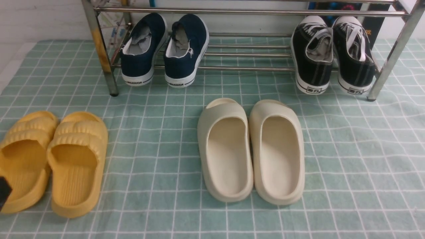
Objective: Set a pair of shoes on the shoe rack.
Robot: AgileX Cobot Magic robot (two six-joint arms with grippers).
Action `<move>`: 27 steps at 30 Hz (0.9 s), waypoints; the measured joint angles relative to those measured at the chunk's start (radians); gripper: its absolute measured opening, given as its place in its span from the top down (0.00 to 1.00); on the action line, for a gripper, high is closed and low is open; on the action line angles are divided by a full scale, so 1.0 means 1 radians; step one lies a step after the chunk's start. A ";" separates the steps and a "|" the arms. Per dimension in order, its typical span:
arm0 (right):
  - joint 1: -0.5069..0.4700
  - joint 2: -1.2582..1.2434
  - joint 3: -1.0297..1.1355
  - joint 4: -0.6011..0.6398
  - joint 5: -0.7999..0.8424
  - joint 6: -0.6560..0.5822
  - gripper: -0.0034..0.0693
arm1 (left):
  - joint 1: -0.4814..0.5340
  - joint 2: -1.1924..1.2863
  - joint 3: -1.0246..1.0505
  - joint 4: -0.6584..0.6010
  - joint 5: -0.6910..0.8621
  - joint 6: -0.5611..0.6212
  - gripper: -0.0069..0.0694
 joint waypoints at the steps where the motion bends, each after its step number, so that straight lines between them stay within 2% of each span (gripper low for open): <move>1: 0.000 0.000 0.000 0.000 0.000 0.000 0.62 | 0.000 -0.079 0.024 0.046 0.024 -0.007 0.93; 8: 0.002 -0.001 0.000 0.000 0.000 0.000 0.62 | 0.010 -0.104 0.121 0.120 0.026 -0.123 0.93; 12: 0.003 -0.001 0.000 0.000 0.000 0.000 0.62 | 0.011 -0.104 0.220 0.128 -0.098 -0.139 0.93; 13: 0.003 -0.001 0.000 0.000 0.000 0.000 0.62 | 0.011 -0.104 0.275 0.129 -0.168 -0.137 0.93; 16: 0.003 -0.001 0.000 0.000 0.000 0.000 0.62 | 0.011 -0.104 0.325 0.129 -0.210 -0.135 0.93; 22: 0.003 -0.001 0.000 0.000 0.000 0.000 0.62 | 0.011 -0.104 0.344 0.060 -0.051 -0.065 0.93; 27: 0.003 -0.001 0.000 0.000 0.000 0.000 0.62 | 0.011 -0.104 0.345 -0.003 -0.038 0.032 0.93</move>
